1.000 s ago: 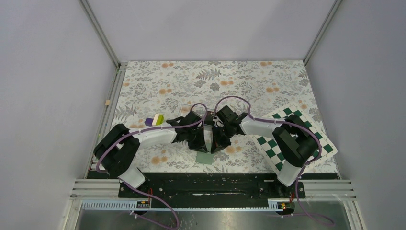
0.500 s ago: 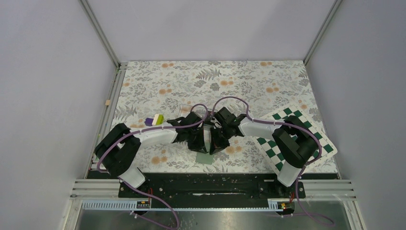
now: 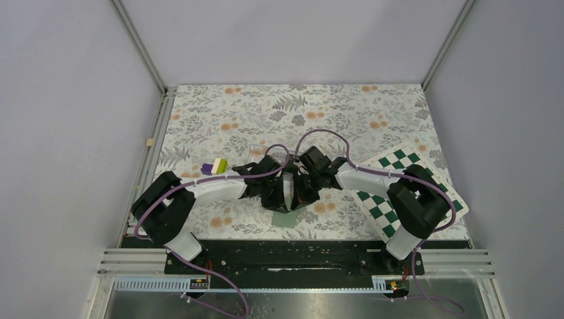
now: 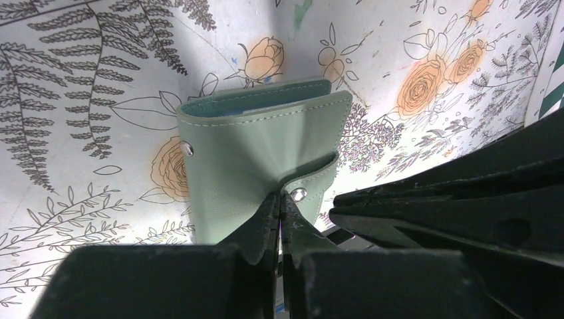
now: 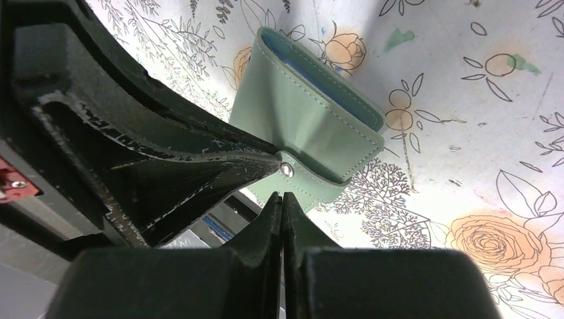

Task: Put the credit cards into the card holder
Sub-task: Close the card holder at the center of the board.

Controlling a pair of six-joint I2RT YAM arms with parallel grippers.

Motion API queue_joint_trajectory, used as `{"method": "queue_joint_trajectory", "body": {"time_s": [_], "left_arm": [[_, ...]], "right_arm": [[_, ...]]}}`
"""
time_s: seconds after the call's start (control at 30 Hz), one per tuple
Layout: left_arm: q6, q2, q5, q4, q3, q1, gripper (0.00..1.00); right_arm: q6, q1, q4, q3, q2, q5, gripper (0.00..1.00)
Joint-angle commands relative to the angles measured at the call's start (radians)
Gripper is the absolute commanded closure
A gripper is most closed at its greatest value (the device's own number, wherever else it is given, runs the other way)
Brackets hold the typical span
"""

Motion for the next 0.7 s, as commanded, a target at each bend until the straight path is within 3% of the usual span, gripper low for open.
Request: {"method": "queue_joint_trajectory", "body": {"time_s": [0.0,0.33,0.67], "left_arm": [[0.004,-0.029,-0.023,0.0,0.026,-0.005,1.0],[0.003,-0.014,-0.021,0.001,0.024,-0.012,1.0],[-0.02,0.029,-0.017,0.035,0.011,-0.037,1.0]], "right_arm": [[-0.018,0.012,0.001,0.023,0.017,0.009,1.0],[-0.02,0.027,-0.003,0.027,0.07,0.027,1.0],[-0.033,0.043,-0.059,0.031,0.115,0.145,1.0]]}}
